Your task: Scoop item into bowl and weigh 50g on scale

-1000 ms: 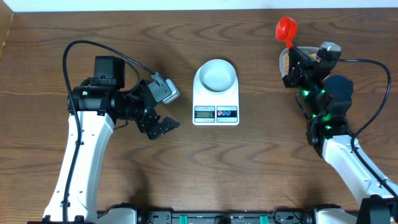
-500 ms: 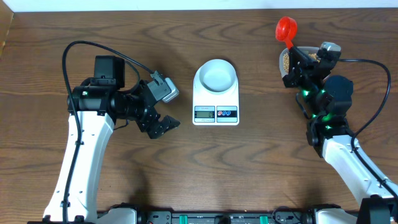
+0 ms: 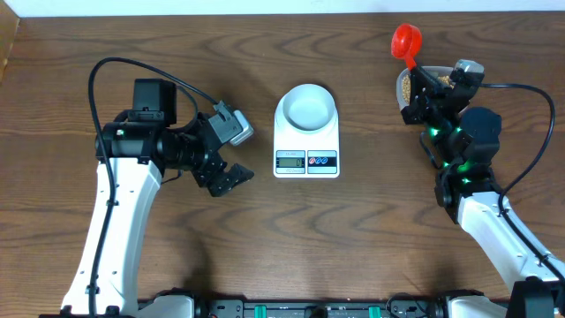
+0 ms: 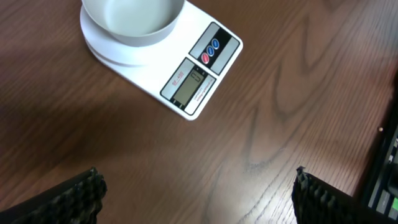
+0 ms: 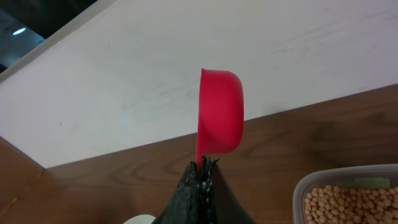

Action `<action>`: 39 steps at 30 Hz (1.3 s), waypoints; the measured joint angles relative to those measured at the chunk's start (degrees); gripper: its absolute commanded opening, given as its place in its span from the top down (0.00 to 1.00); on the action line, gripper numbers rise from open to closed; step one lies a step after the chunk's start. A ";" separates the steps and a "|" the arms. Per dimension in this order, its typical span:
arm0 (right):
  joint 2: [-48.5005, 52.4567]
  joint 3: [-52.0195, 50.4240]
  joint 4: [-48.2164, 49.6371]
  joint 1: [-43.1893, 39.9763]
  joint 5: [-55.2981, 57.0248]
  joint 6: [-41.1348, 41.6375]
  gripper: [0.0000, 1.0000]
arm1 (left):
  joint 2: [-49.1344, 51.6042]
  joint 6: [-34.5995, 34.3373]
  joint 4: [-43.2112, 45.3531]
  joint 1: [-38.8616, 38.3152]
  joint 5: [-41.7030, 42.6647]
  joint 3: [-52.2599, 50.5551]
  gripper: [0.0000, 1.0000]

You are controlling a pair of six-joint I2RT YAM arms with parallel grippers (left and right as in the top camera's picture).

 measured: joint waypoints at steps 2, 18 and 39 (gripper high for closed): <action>0.00 0.00 0.00 0.00 0.00 0.00 0.99 | 0.00 0.42 -0.20 0.85 0.07 0.00 0.02; 0.00 0.00 -0.02 0.00 0.00 0.00 0.99 | 0.00 -2.95 2.34 4.50 5.22 0.00 0.02; 0.00 0.00 -0.02 0.00 -0.02 0.00 0.99 | 0.00 5.16 -1.86 4.50 3.26 0.00 0.02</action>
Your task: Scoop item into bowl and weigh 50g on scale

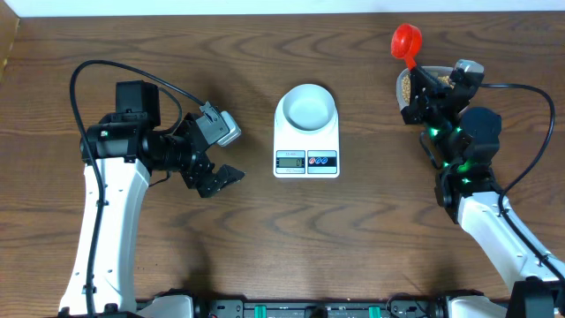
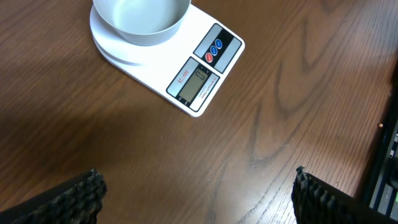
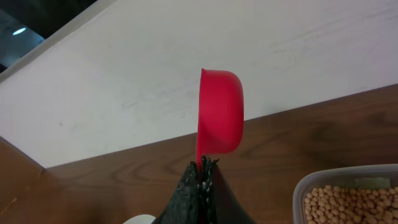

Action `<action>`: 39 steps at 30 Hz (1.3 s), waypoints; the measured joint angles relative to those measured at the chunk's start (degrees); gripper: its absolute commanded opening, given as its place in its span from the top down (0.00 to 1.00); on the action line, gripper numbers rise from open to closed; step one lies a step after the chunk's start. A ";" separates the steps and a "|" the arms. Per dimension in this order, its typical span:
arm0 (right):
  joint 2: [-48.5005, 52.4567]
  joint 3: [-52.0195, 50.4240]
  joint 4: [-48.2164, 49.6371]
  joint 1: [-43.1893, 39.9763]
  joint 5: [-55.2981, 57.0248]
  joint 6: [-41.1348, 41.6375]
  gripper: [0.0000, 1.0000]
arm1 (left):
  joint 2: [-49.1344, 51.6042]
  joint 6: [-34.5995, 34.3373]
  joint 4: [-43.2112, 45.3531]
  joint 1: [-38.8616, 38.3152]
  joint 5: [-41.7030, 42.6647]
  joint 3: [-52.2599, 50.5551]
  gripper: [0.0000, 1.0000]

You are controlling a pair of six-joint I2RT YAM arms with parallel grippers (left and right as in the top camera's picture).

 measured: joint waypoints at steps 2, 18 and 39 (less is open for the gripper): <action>0.00 0.00 -0.02 0.00 0.02 0.00 0.99 | 0.00 0.00 0.00 0.00 0.00 0.00 0.02; 0.00 0.00 -0.04 0.00 -0.02 0.00 0.99 | 0.00 0.90 0.02 0.00 -0.02 0.00 0.02; 0.04 1.07 -7.91 -1.40 -6.64 -10.80 0.99 | 0.00 1.01 0.02 0.00 -0.02 0.00 0.02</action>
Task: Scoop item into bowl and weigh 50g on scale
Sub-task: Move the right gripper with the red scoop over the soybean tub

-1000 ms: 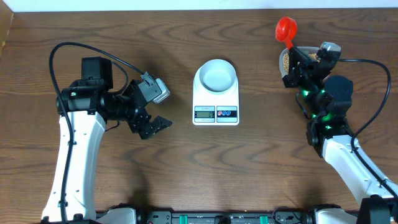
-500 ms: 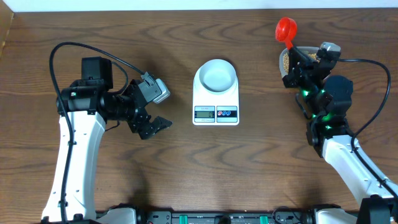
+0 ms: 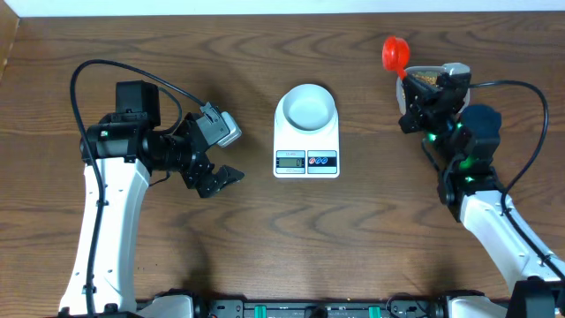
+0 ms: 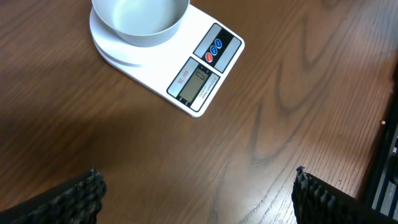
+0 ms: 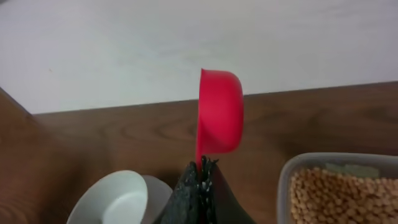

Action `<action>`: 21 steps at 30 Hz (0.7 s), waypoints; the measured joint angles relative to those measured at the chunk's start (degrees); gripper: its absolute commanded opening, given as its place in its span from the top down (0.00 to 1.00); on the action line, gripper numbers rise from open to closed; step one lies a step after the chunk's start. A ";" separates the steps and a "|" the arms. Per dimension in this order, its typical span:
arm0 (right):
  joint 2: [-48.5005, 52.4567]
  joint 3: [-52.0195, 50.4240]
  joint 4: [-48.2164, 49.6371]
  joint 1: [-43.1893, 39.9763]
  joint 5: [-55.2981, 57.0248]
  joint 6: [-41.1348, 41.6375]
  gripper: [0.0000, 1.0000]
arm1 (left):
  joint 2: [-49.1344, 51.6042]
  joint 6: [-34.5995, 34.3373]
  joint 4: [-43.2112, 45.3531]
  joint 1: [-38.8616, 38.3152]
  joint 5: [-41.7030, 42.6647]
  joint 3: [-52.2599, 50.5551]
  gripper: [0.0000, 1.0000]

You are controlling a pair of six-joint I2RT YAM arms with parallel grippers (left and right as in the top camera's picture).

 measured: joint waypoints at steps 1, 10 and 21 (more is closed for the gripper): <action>0.00 1.09 -3.23 -0.31 -0.87 -0.31 0.99 | 0.00 0.02 0.02 0.00 0.00 0.00 0.02; 0.50 22.23 -39.41 -0.59 -3.41 -10.95 0.99 | 0.00 0.02 -0.02 0.00 -0.02 0.00 0.02; 0.48 28.83 -46.88 -0.59 5.07 -19.19 0.99 | 0.00 0.02 -0.02 0.00 -0.02 0.00 0.02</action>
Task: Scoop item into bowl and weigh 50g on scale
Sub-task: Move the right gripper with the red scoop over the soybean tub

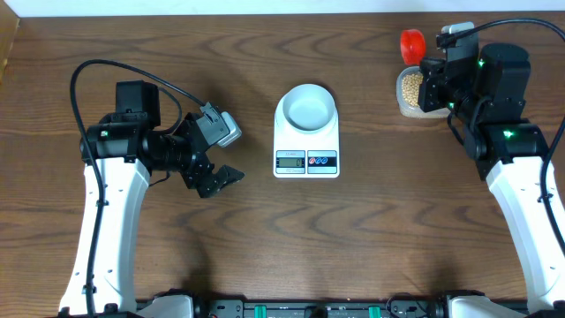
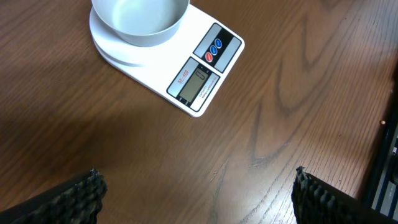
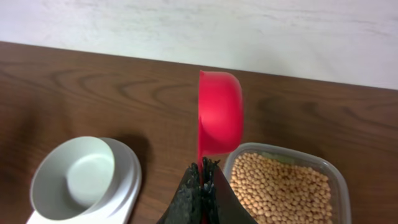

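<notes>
An empty white bowl (image 1: 306,106) sits on the white kitchen scale (image 1: 306,159) at mid-table; both also show in the left wrist view, bowl (image 2: 140,18) and scale (image 2: 202,78). My right gripper (image 3: 202,169) is shut on the handle of a red scoop (image 3: 219,118), held edge-on above the table beside a clear tub of beige beans (image 3: 286,190). Overhead, the red scoop (image 1: 411,41) hovers at the tub (image 1: 410,88), back right. My left gripper (image 1: 221,179) hangs open, left of the scale, holding nothing.
Dark wood table (image 1: 353,238) all round. A white wall strip runs along the table's far edge (image 3: 249,31). A black rail with connectors lines the near edge (image 1: 291,309). The left arm's cable loops at the back left (image 1: 97,71).
My right arm has risen and shifted to the back right; the scoop now sits over the bean tub's far-left side and the wrist looks down on tub and bowl. The left arm is unchanged.
My right gripper held the red scoop edge-on near the tub, facing the wall, through the first two moments, while the left gripper drew back left from the scale. Then the scoop swung toward the scale side. Now it is back by the tub, seen from higher up.
</notes>
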Action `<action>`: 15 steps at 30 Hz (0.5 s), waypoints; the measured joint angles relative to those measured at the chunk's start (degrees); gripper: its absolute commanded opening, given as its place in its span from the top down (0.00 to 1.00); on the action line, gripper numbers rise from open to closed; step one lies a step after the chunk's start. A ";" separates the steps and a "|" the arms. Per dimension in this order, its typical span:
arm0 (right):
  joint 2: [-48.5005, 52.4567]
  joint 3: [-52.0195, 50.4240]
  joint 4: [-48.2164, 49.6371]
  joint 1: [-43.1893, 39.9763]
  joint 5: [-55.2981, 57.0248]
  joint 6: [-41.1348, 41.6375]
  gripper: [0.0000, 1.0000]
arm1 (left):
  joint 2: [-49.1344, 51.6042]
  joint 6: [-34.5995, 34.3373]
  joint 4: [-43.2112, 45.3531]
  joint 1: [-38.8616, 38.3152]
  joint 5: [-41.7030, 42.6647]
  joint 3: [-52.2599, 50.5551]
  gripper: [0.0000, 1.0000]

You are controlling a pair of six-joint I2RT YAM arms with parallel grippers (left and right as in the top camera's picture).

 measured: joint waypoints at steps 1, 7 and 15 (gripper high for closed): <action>0.00 0.00 -0.37 0.00 0.55 -0.15 0.99 | 0.00 0.00 0.00 0.00 0.02 0.00 0.02; 0.00 2.12 -6.43 0.00 3.28 -0.96 0.99 | 0.00 0.00 0.00 0.00 0.00 0.00 0.02; 0.00 5.84 -10.60 0.00 6.21 -2.67 0.99 | 0.00 0.00 0.00 0.00 0.00 0.00 0.02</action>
